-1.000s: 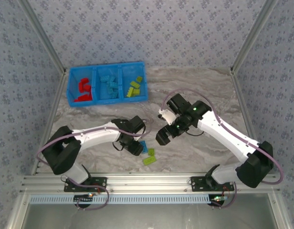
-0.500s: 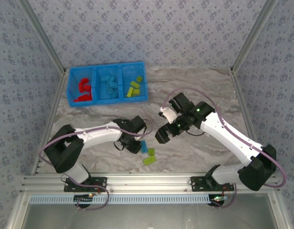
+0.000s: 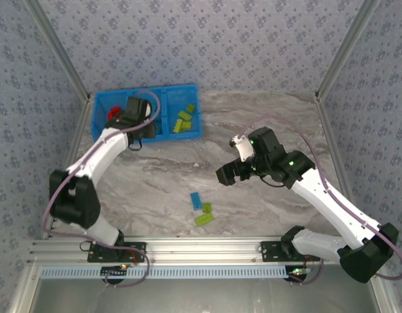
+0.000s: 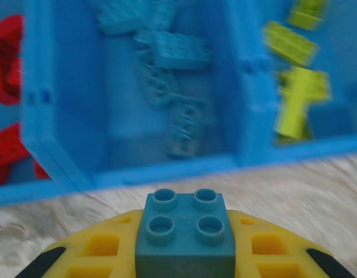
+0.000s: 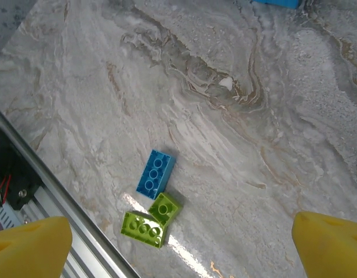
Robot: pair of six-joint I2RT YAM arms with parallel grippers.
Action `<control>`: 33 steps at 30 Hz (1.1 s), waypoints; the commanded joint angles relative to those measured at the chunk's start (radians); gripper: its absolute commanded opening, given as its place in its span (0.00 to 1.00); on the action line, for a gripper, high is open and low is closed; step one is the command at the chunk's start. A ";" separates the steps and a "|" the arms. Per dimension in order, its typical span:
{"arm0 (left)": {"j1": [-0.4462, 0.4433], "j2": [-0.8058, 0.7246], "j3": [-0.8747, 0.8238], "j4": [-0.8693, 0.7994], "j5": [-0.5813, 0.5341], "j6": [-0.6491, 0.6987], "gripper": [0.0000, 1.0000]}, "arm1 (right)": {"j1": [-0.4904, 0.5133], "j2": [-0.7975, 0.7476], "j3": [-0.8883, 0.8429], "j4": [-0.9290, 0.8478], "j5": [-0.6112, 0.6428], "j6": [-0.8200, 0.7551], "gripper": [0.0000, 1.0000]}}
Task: Sort the legos into containers by color
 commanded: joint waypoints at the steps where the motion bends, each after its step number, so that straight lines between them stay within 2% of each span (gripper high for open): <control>1: 0.046 0.130 0.084 0.035 -0.128 0.041 0.18 | -0.003 -0.030 -0.024 0.030 0.017 0.046 1.00; 4: 0.066 0.229 0.181 0.037 -0.143 0.063 0.28 | -0.003 -0.053 -0.037 0.029 0.021 0.057 1.00; 6: 0.069 0.257 0.222 0.041 -0.147 0.076 0.33 | -0.003 -0.063 -0.042 0.028 0.029 0.057 1.00; 8: 0.069 0.263 0.248 0.044 -0.134 0.080 0.42 | -0.003 -0.070 -0.048 0.027 0.045 0.058 1.00; 12: 0.069 0.233 0.259 0.037 -0.093 0.077 0.45 | -0.005 -0.065 -0.060 0.045 0.057 0.068 1.00; 18: 0.064 0.096 0.203 0.013 0.002 0.056 0.47 | -0.005 -0.032 -0.074 0.090 0.060 0.101 1.00; 23: -0.003 -0.177 0.020 0.062 0.199 0.071 0.46 | 0.014 -0.011 -0.132 0.091 0.114 0.180 0.99; 25: -0.062 -0.291 -0.058 0.064 0.279 0.157 0.46 | 0.052 -0.013 -0.168 0.090 0.128 0.225 0.99; 30: -0.240 -0.541 -0.243 -0.040 0.394 0.534 0.49 | 0.235 -0.020 -0.306 0.213 0.202 0.370 0.98; 33: -0.295 -0.658 -0.343 -0.115 0.472 0.729 0.52 | 0.313 0.033 -0.332 0.223 0.279 0.493 0.95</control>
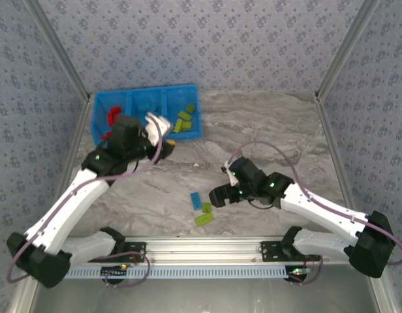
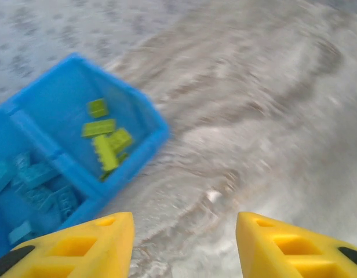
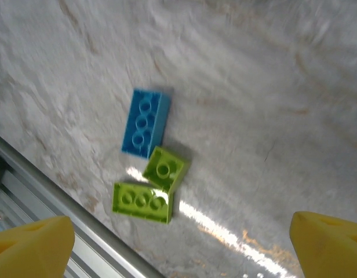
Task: Sort the legos into containers by color
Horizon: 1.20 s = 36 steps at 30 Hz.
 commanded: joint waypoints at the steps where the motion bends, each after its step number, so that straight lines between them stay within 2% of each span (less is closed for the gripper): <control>1: -0.024 -0.081 -0.108 -0.129 0.145 0.313 0.54 | 0.076 0.054 -0.033 0.073 0.098 0.174 0.95; 3: -0.024 -0.136 -0.184 -0.145 0.214 0.422 0.63 | 0.145 0.116 -0.056 0.133 0.097 0.217 0.93; 5: -0.025 -0.171 -0.261 -0.161 0.270 0.563 0.87 | 0.190 0.178 -0.055 0.177 0.095 0.249 0.91; 6: -0.024 -0.184 -0.302 -0.141 0.281 0.599 0.94 | 0.212 0.208 -0.045 0.196 0.104 0.252 0.91; 8: -0.024 -0.186 -0.354 -0.099 0.296 0.626 0.99 | 0.244 0.266 -0.030 0.224 0.145 0.240 0.91; 12: -0.012 -0.144 -0.349 -0.120 0.342 0.659 0.99 | 0.254 0.379 0.016 0.218 0.220 0.218 0.88; 16: -0.001 -0.126 -0.349 -0.140 0.329 0.674 0.99 | 0.240 0.410 0.014 0.251 0.285 0.248 0.79; 19: -0.001 -0.130 -0.362 -0.131 0.331 0.674 0.99 | 0.231 0.430 0.014 0.280 0.286 0.236 0.73; 24: 0.000 -0.130 -0.368 -0.131 0.323 0.677 0.99 | 0.229 0.486 0.038 0.267 0.258 0.226 0.53; 27: 0.000 -0.134 -0.372 -0.129 0.319 0.677 0.99 | 0.230 0.500 0.040 0.260 0.249 0.233 0.48; 32: 0.000 -0.145 -0.382 -0.121 0.316 0.684 0.99 | 0.229 0.469 0.056 0.197 0.328 0.252 0.32; 36: 0.010 -0.186 -0.401 -0.087 0.326 0.697 0.99 | 0.203 0.356 0.069 0.167 0.408 0.219 0.26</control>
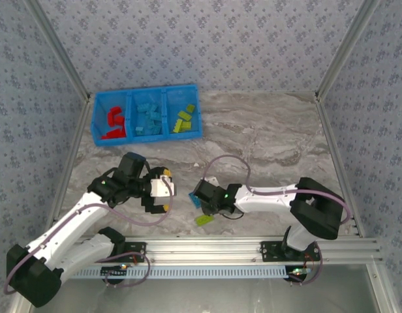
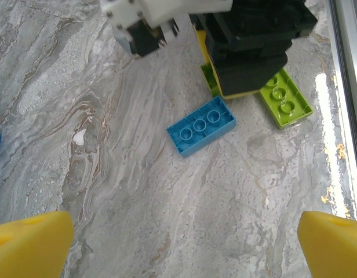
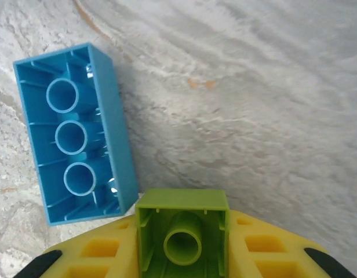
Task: Sort the legos into containers by color
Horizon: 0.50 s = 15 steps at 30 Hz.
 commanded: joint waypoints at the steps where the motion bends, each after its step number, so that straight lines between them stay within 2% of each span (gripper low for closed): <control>1: 0.018 -0.055 -0.028 0.048 0.036 0.031 0.99 | -0.039 -0.122 0.038 -0.035 0.098 -0.044 0.26; 4: 0.051 -0.093 -0.072 0.183 0.037 -0.081 0.99 | -0.108 -0.196 0.065 0.064 0.102 -0.216 0.26; 7: 0.115 -0.097 -0.109 0.400 0.031 -0.351 0.99 | -0.182 -0.167 0.156 0.205 0.100 -0.425 0.27; 9: 0.140 -0.068 -0.092 0.472 -0.050 -0.517 0.99 | -0.234 -0.088 0.226 0.327 0.087 -0.553 0.27; 12: 0.144 -0.009 0.012 0.392 -0.221 -0.665 0.99 | -0.324 0.072 0.389 0.412 0.037 -0.631 0.27; 15: 0.146 0.059 0.142 0.226 -0.307 -0.671 0.99 | -0.359 0.265 0.584 0.406 0.120 -0.731 0.27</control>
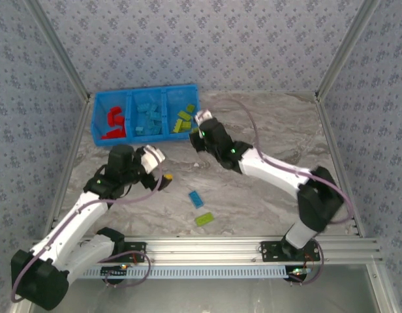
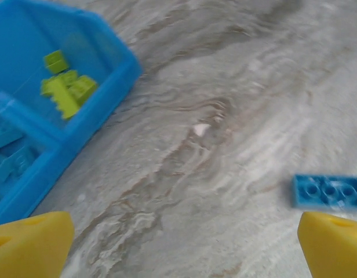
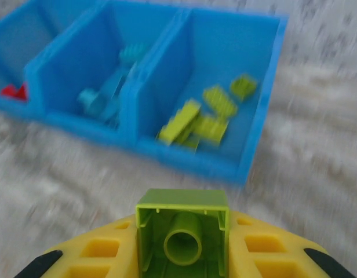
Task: Sort the legos into containers by color
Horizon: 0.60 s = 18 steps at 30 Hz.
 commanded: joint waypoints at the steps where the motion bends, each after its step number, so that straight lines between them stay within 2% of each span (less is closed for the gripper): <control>1: 0.009 0.048 0.142 -0.091 -0.149 -0.139 0.99 | -0.030 0.187 0.171 0.057 0.096 -0.211 0.27; 4: 0.026 0.059 0.124 -0.065 -0.168 -0.153 0.99 | -0.044 0.343 0.339 0.003 0.168 -0.306 0.27; 6: 0.031 0.051 0.108 -0.040 -0.167 -0.158 0.99 | -0.050 0.413 0.425 -0.040 0.182 -0.350 0.32; 7: 0.030 0.050 0.103 -0.034 -0.163 -0.157 0.99 | -0.051 0.435 0.452 -0.051 0.192 -0.364 0.36; 9: 0.031 0.054 0.100 -0.029 -0.148 -0.144 0.99 | -0.051 0.455 0.477 -0.059 0.207 -0.380 0.53; 10: 0.031 0.057 0.101 -0.032 -0.144 -0.138 0.99 | -0.051 0.454 0.479 -0.056 0.209 -0.381 0.56; 18: 0.032 0.067 0.095 -0.026 -0.134 -0.126 0.99 | -0.047 0.340 0.395 -0.057 0.185 -0.365 0.56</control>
